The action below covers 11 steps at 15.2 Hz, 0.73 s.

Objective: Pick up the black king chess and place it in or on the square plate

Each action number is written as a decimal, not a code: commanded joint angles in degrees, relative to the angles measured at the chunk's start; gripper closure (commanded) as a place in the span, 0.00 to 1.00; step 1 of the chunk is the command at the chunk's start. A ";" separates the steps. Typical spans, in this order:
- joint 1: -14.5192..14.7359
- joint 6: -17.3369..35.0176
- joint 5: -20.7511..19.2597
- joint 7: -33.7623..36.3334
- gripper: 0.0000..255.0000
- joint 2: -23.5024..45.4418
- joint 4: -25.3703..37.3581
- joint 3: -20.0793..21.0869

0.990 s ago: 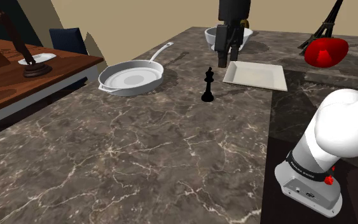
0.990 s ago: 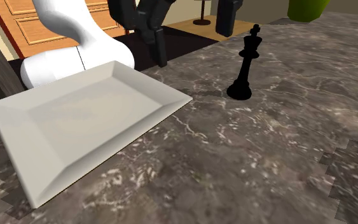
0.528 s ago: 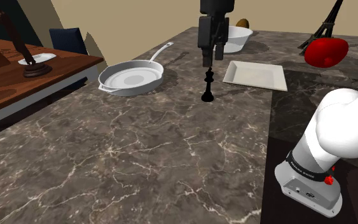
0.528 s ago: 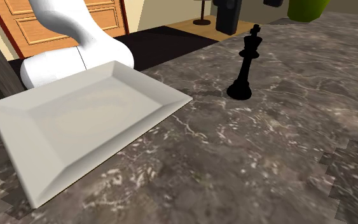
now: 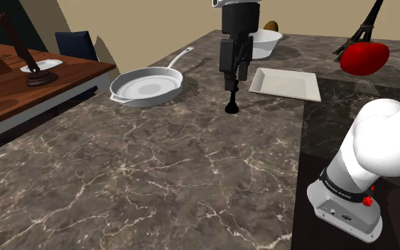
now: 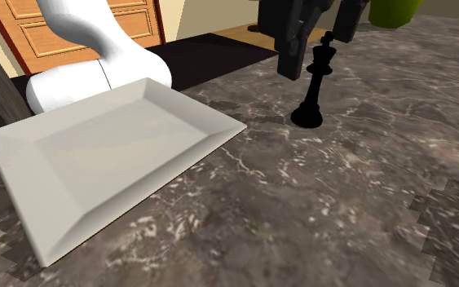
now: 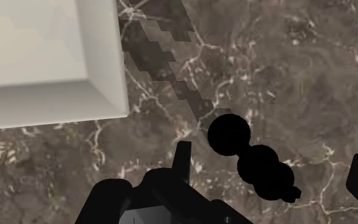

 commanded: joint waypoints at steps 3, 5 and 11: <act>0.02 0.26 0.05 -0.03 0.00 -0.12 -0.36 0.04; 0.02 0.26 0.05 -0.03 0.00 -0.12 -0.36 0.04; 0.02 0.25 0.04 -0.04 1.00 -0.12 -0.35 0.04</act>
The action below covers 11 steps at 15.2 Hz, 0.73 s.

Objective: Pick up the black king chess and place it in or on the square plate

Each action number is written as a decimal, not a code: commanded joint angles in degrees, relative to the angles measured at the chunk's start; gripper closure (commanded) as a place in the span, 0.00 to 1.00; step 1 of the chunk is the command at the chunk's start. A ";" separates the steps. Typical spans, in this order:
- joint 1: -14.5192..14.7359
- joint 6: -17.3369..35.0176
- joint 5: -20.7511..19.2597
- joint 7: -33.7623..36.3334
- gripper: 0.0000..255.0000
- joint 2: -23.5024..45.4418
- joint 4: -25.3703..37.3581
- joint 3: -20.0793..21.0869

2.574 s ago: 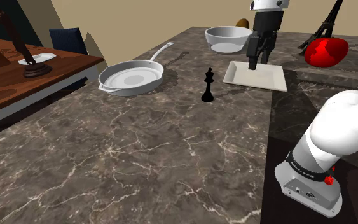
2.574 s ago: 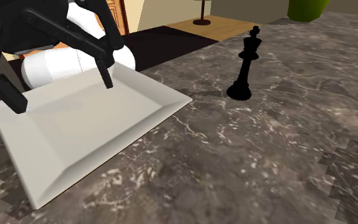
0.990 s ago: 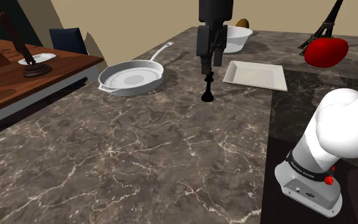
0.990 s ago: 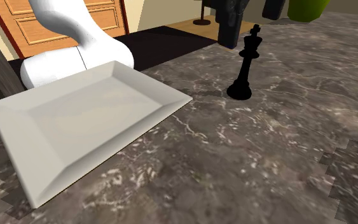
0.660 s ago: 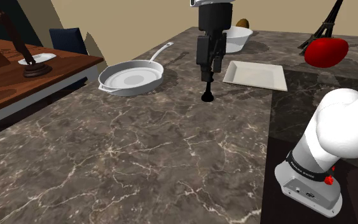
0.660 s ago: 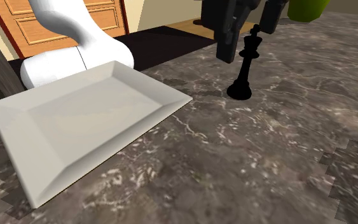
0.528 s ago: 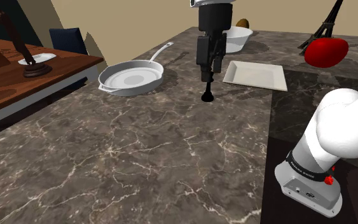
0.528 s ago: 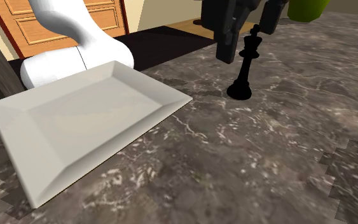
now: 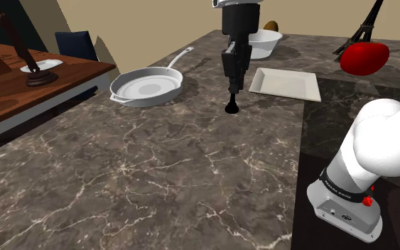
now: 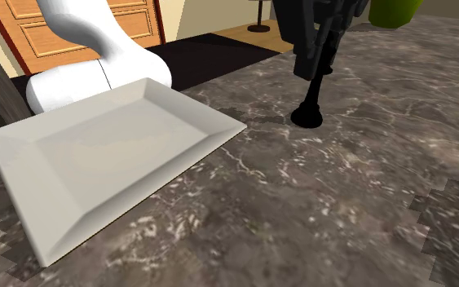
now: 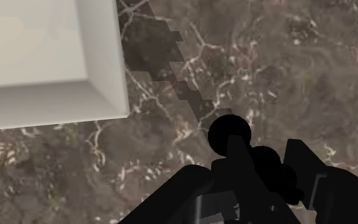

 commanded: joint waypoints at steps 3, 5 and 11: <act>0.03 0.00 0.05 -0.01 1.00 -0.02 -0.09 0.03; 0.04 0.00 0.04 0.01 1.00 0.03 -0.04 0.04; -0.11 -4.28 -0.34 0.98 1.00 1.31 5.59 -0.39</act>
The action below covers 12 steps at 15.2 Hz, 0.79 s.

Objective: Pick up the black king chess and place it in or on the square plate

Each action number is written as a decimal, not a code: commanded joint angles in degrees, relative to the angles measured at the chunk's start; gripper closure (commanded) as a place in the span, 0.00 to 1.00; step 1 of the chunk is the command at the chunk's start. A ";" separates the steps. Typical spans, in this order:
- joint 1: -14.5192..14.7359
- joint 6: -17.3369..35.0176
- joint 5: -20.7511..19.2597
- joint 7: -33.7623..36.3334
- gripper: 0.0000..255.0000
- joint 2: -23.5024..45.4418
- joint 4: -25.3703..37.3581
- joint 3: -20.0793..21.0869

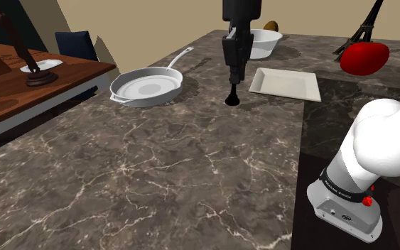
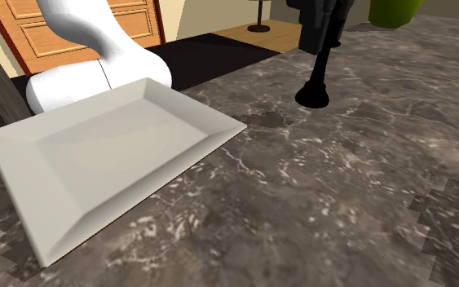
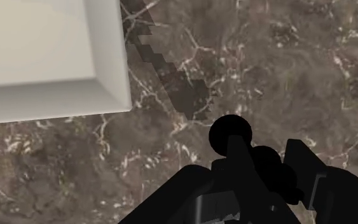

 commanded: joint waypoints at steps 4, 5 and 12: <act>-0.14 -3.61 -0.31 0.82 1.00 1.40 5.04 -0.33; -0.16 -4.33 -0.36 1.00 1.00 1.70 6.08 -0.38; -0.29 -8.81 -0.61 2.19 1.00 3.84 12.79 -0.64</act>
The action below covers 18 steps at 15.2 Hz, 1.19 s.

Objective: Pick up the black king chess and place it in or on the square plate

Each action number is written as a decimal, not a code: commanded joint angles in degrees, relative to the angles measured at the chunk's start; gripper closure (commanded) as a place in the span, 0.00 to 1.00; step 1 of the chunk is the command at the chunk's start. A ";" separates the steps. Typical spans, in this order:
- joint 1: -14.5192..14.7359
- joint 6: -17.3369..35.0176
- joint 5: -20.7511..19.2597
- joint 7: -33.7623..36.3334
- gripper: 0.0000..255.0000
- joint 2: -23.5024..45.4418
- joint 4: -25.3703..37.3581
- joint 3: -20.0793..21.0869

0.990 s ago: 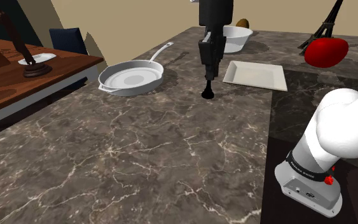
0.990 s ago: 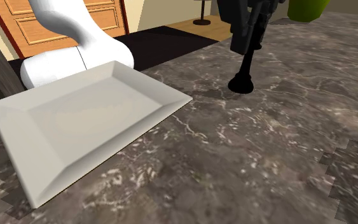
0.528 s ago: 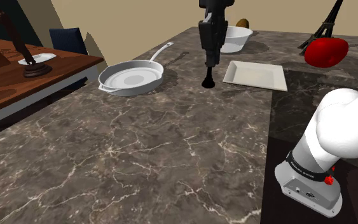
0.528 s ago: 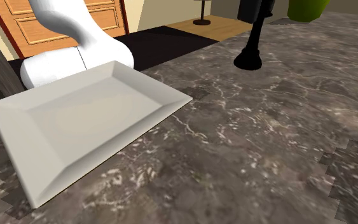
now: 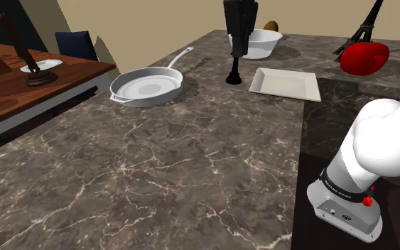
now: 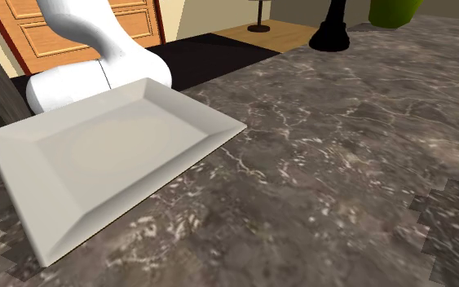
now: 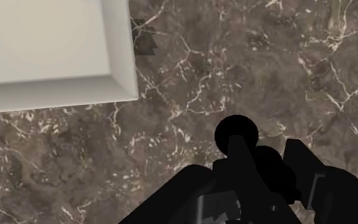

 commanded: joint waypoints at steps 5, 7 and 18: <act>-1.26 -4.26 -2.31 -6.28 1.00 -4.74 -2.10 -5.66; -1.74 -5.72 -3.59 -8.87 1.00 -6.35 -2.85 -7.96; -3.88 -10.50 -11.42 -21.41 1.00 -11.71 -5.43 -18.58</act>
